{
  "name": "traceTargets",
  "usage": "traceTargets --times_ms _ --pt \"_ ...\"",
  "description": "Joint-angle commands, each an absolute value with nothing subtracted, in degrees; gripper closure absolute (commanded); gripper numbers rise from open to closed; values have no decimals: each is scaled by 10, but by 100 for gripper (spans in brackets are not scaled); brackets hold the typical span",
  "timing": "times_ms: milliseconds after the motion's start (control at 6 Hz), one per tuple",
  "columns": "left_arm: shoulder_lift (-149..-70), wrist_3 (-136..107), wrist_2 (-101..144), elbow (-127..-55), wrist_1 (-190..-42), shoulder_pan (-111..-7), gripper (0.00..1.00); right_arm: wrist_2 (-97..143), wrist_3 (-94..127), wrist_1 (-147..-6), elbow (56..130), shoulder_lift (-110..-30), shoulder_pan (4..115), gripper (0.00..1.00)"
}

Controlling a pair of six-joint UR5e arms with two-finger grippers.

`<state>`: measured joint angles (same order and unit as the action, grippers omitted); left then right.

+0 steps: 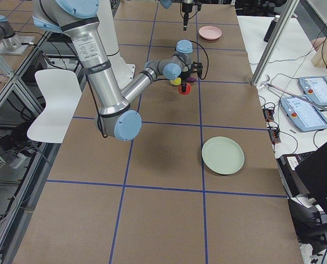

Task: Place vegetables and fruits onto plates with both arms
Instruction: 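Carry pomegranate to green plate with right gripper while left grasps red chili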

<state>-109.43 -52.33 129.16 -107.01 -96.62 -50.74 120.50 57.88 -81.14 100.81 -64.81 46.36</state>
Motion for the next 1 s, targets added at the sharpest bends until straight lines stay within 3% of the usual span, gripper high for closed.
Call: traceTargets --times_ms 0,167,833 --pt "-1218 -574 1240 -960 -968 -429 0 1260 441 -809 918 -643 582 100" --pt "-1276 -577 1234 -899 -967 -418 0 1266 392 -807 868 -640 624 100" --pt "-1359 -587 1196 -777 -971 -381 0 1230 285 -804 688 -631 713 100"
